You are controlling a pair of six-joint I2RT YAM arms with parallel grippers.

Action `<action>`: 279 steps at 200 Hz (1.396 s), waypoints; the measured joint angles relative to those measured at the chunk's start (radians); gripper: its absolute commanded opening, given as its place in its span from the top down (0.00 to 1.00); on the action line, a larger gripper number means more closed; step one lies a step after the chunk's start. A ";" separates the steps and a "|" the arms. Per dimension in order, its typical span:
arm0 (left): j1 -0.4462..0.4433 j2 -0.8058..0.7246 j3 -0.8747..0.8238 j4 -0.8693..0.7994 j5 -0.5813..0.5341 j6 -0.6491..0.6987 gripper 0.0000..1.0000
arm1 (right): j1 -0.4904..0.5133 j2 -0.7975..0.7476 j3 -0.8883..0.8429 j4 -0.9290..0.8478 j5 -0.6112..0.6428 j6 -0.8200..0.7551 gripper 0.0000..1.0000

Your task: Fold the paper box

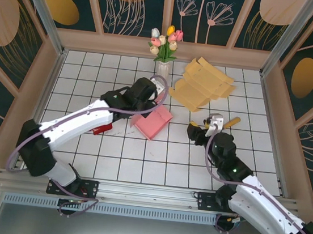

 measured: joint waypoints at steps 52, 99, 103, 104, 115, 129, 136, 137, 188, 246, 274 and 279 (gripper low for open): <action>0.000 -0.117 -0.085 0.153 0.089 0.285 1.00 | -0.019 0.205 0.212 0.072 -0.101 -0.207 0.35; 0.028 0.014 -0.082 0.179 0.197 0.349 1.00 | -0.083 0.528 0.465 -0.020 -0.317 -0.353 0.39; 0.036 0.028 -0.082 0.181 0.209 0.349 1.00 | -0.084 0.546 0.480 -0.034 -0.330 -0.356 0.40; 0.038 0.031 -0.081 0.181 0.211 0.349 1.00 | -0.084 0.554 0.484 -0.040 -0.335 -0.357 0.40; 0.061 0.063 -0.077 0.183 0.245 0.351 1.00 | -0.084 0.587 0.501 -0.064 -0.359 -0.358 0.41; 0.097 0.097 -0.063 0.183 0.288 0.351 1.00 | -0.084 0.609 0.502 -0.094 -0.374 -0.350 0.42; 0.116 0.111 -0.054 0.181 0.310 0.351 1.00 | -0.084 0.618 0.502 -0.105 -0.377 -0.341 0.43; 0.118 0.113 -0.053 0.181 0.312 0.351 1.00 | -0.084 0.619 0.502 -0.105 -0.377 -0.339 0.43; 0.214 0.193 0.024 0.165 0.435 0.338 1.00 | -0.086 0.714 0.503 -0.099 -0.391 -0.277 0.45; 0.224 0.241 0.077 0.130 0.489 0.335 1.00 | -0.157 1.002 0.583 -0.154 -0.473 -0.248 0.56; 0.233 0.279 0.122 0.102 0.498 0.335 1.00 | -0.178 1.043 0.600 -0.165 -0.485 -0.248 0.57; 0.235 0.289 0.132 0.098 0.500 0.335 1.00 | -0.180 1.049 0.606 -0.165 -0.485 -0.248 0.57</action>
